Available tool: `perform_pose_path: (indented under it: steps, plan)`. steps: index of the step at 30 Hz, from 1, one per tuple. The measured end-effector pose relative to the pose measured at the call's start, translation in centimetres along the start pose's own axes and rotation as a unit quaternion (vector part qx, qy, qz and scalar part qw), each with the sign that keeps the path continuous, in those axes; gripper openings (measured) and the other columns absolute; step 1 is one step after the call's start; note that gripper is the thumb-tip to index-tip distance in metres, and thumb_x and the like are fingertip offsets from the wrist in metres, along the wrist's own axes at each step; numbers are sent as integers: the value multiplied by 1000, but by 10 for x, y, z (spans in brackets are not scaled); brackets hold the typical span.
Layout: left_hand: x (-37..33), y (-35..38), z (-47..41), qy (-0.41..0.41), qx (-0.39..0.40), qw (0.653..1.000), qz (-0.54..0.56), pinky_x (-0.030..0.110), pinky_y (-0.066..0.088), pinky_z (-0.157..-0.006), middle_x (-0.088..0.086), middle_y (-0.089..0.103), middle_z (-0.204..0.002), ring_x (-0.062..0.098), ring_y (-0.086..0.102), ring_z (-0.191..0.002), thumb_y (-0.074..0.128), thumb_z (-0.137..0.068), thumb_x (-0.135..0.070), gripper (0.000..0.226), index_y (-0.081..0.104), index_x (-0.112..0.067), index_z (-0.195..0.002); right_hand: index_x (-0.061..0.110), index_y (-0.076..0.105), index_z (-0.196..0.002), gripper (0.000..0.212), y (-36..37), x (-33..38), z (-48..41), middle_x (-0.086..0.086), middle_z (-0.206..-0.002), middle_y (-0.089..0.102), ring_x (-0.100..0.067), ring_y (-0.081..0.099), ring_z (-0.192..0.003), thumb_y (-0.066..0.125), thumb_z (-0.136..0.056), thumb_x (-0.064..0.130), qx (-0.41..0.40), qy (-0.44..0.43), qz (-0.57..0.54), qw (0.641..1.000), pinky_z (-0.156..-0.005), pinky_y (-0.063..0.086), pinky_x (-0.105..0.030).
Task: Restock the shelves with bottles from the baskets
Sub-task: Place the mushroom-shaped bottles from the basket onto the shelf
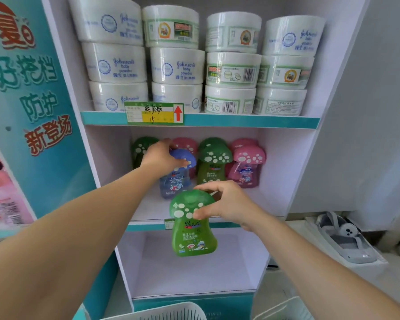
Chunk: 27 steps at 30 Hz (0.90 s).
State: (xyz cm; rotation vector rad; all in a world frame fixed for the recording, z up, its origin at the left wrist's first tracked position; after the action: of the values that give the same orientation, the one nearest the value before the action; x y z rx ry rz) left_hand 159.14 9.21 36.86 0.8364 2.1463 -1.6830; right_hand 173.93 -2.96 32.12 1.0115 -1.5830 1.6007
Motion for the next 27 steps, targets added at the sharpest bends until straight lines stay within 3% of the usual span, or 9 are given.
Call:
perform_pose_path:
  steps: [4, 12, 27]
  plan:
    - [1, 11, -11, 2, 4, 1000, -8, 32, 46, -75, 11, 63, -108, 29, 59, -96, 80, -70, -38, 57, 56, -8, -112, 27, 71, -104, 56, 1, -3, -6, 9, -94, 70, -8, 62, -88, 90, -54, 13, 10, -2, -8, 1000, -83, 51, -25]
    - [-3, 24, -27, 20, -6, 1000, -10, 33, 48, -79, 10, 65, -109, 28, 60, -97, 79, -73, -34, 50, 58, -11, -113, 26, 70, -110, 63, 5, -17, -15, 8, -100, 70, -9, 64, -94, 91, -51, 17, 20, 5, -10, 1000, -91, 52, -32]
    - [-3, 28, -31, 43, -16, 999, -5, 33, 46, -82, 12, 62, -117, 30, 58, -103, 76, -77, -32, 53, 57, -10, -121, 27, 71, -102, 54, 7, -20, -10, 7, -94, 72, -9, 66, -87, 89, -55, 7, 29, 13, -38, 999, -87, 56, -31]
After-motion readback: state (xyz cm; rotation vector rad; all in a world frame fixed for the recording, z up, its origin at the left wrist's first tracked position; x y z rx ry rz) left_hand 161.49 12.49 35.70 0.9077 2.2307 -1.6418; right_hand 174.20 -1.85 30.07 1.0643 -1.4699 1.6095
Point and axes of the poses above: each hand's wrist, its own z-axis away from the middle knuckle, its own y-axis out of the palm, x = y × z, the point moved 7 cm from there along -z, towards the middle knuckle
